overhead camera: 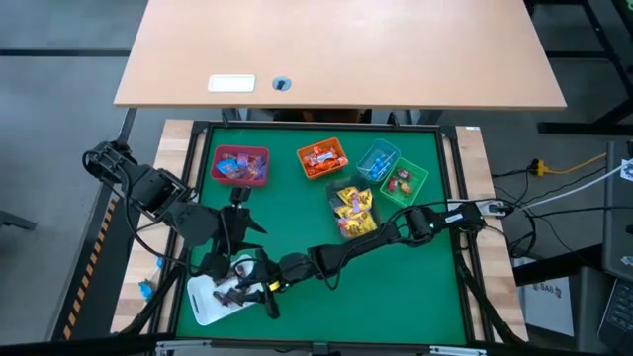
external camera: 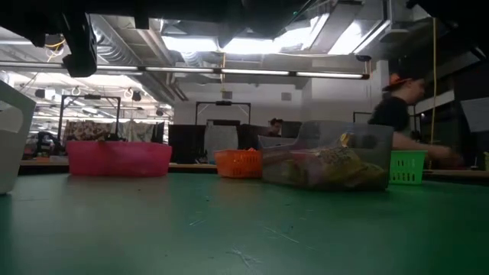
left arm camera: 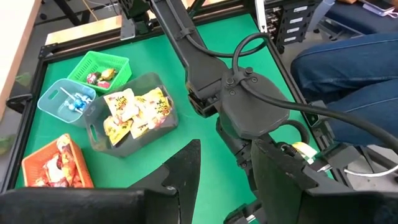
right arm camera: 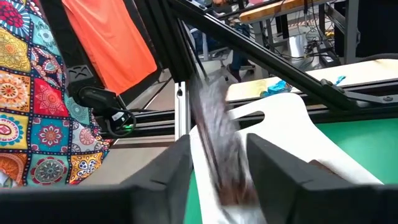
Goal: Sort candy
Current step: Put the brown chocolate into the white bin, then return to Home Position
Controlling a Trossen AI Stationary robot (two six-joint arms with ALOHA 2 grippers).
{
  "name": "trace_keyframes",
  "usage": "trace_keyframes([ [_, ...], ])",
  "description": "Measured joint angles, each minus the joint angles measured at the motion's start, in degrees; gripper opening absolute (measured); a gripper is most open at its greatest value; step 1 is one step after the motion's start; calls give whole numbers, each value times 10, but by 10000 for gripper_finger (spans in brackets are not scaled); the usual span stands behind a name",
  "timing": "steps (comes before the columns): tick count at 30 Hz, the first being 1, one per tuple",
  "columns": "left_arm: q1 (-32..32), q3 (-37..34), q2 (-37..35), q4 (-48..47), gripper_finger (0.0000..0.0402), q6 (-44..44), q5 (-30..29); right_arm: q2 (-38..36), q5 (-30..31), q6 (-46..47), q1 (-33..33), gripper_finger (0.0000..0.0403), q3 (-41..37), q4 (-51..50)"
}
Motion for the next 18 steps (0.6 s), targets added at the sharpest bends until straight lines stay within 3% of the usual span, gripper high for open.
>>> trace_keyframes([
  [5, 0, 0, 0, -1, 132, 0, 0, 0, 0, 0, 0, 211, 0, 0],
  [9, 0, 0, 0, -2, 132, 0, 0, 0, -17, 0, 0, 234, 0, -9],
  [13, 0, 0, -1, -3, 132, 0, 0, 0, -41, 0, 0, 225, 0, -17],
  [18, 0, -1, -19, -22, 132, 0, 1, -12, -91, 0, -5, 166, 0, -44],
])
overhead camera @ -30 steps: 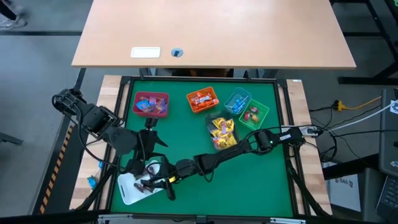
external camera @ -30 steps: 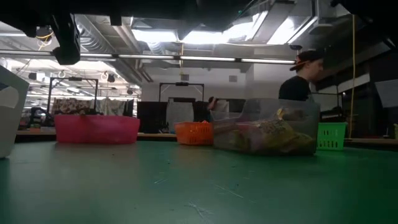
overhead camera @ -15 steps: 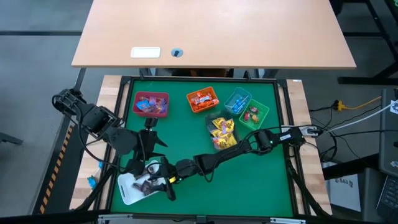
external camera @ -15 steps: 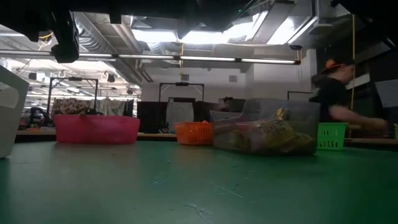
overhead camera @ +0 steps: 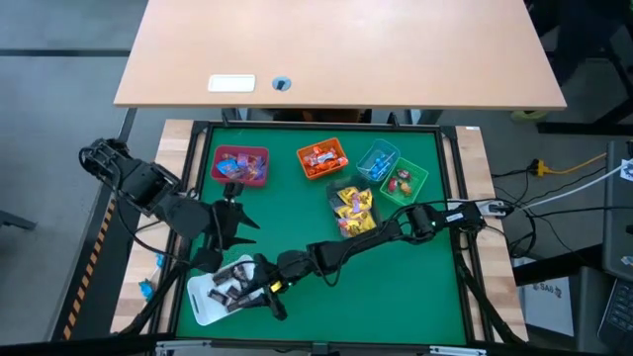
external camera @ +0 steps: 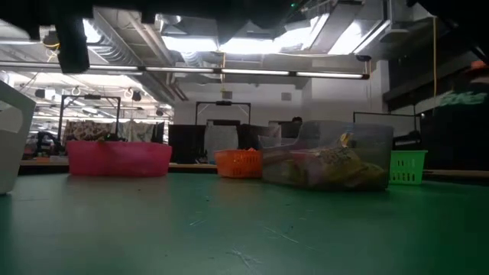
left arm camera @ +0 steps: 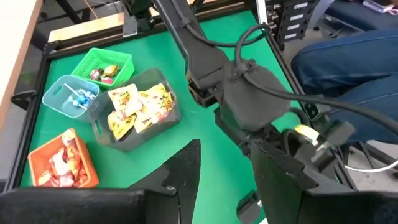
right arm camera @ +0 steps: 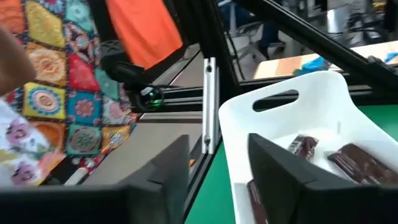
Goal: Sort candy
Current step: Return to Home Position
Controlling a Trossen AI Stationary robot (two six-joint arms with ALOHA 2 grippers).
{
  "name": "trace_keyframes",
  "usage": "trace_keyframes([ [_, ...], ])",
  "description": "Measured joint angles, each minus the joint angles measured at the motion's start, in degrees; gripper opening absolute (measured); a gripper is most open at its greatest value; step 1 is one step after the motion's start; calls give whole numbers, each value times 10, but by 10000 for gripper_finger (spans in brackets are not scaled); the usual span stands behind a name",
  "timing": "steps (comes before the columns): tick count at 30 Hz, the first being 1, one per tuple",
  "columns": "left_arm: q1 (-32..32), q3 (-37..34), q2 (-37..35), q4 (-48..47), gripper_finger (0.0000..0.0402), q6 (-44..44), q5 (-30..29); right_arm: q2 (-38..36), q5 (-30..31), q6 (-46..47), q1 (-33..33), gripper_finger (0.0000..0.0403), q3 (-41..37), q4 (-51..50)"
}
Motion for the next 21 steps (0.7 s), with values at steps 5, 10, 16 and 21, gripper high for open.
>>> trace_keyframes([
  [5, -2, 0, -30, -2, 132, -1, -1, -24, -75, 0, -11, 76, 0, -13],
  [10, -15, 0, -62, -8, 132, -1, -2, -55, -128, -12, -22, 10, 0, -70],
  [16, -37, 0, -92, -24, 132, -5, -47, -114, -124, -59, -33, 8, 0, -203],
  [21, -47, 0, -101, -31, 132, -4, -80, -185, -114, -112, -38, 8, 0, -336],
])
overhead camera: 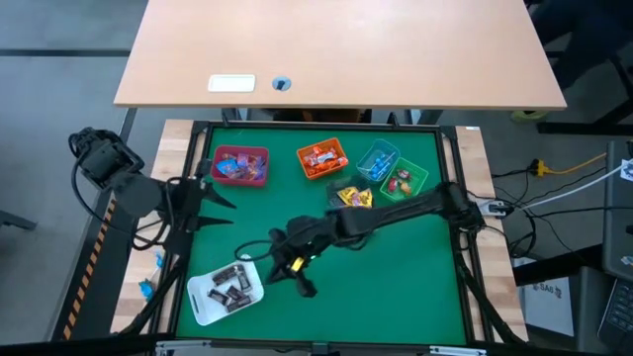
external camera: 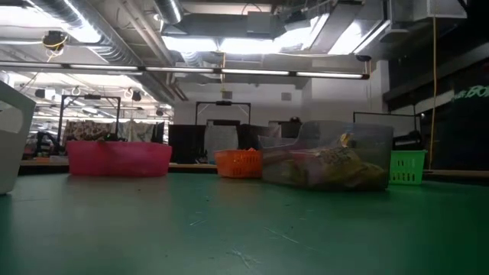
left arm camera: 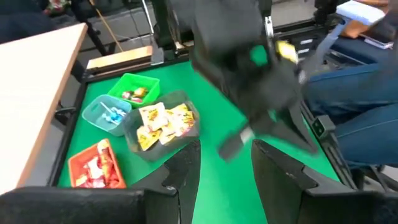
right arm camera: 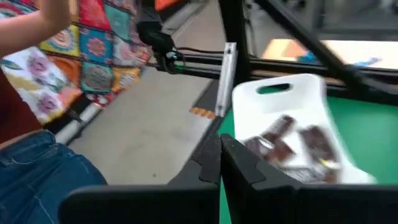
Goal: Sort candy
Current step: Return to Home Position
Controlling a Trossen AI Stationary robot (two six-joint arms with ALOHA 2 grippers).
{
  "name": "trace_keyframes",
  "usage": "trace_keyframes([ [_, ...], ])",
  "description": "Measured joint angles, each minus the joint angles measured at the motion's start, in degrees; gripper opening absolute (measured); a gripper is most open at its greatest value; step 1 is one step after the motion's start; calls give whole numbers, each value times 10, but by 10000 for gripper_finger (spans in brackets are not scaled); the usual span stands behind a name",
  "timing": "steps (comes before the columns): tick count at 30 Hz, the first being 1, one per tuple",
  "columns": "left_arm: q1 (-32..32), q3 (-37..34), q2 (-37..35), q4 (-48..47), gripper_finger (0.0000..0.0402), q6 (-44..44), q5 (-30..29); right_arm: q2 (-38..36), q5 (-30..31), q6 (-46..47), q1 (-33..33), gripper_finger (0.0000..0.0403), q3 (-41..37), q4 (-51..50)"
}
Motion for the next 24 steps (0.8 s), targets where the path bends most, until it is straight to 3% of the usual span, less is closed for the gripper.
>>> trace_keyframes([
  [6, -2, -12, -1, 1, 132, 24, -14, -118, 71, -9, -2, 5, 0, -149],
  [12, 0, -67, -20, 10, 132, 28, -49, -238, 130, -4, -2, 2, 0, -240],
  [24, 24, -266, -163, 166, 132, 20, -89, -419, 221, -13, -1, 4, 0, -429],
])
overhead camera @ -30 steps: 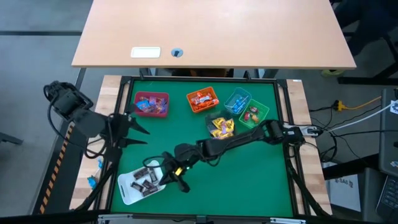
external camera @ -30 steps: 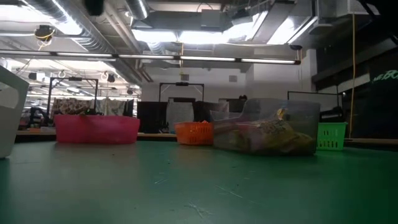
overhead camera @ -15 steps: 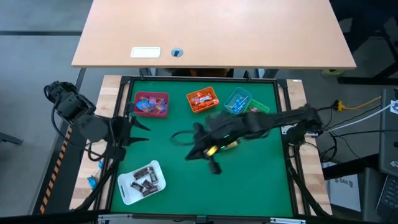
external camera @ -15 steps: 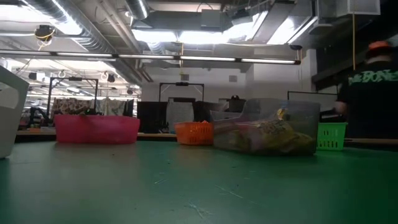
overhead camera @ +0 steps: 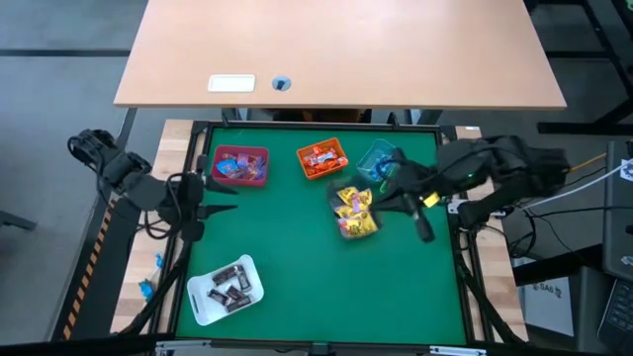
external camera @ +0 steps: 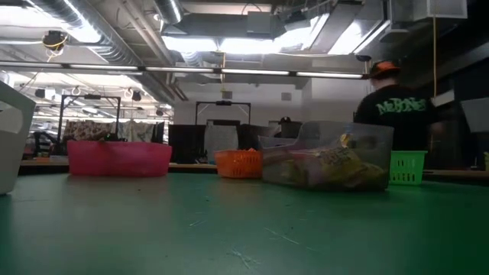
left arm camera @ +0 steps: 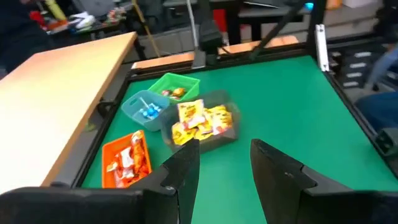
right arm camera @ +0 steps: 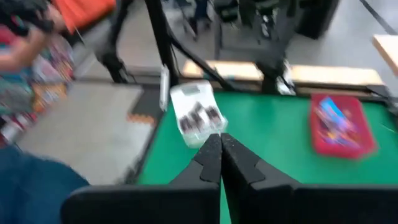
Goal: Sort candy
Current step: Return to Home Position
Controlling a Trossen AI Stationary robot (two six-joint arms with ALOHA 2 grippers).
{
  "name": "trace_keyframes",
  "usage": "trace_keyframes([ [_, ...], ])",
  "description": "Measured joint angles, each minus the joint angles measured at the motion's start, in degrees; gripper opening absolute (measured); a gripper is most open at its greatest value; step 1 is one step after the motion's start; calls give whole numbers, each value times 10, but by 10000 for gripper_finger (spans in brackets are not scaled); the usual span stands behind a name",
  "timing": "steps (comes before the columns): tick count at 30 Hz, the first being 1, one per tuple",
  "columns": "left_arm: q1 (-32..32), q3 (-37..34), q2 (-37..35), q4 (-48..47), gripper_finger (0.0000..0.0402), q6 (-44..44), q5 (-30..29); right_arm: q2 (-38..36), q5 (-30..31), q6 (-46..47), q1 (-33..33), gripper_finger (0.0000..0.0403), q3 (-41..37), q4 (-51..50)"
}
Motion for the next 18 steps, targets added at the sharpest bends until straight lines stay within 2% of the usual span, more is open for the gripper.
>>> trace_keyframes([
  [4, 21, -92, -54, 69, 132, 0, -3, -21, 31, -47, 4, 2, -1, -76],
  [9, 48, -201, -114, 144, 132, 9, 4, -51, 40, -52, 4, 4, -43, -82],
  [13, 56, -282, -170, 209, 132, 15, 10, -97, 40, -61, 4, 4, -150, -47],
  [18, 56, -367, -243, 277, 132, 16, 10, -195, 12, -66, 2, 5, -343, 87],
])
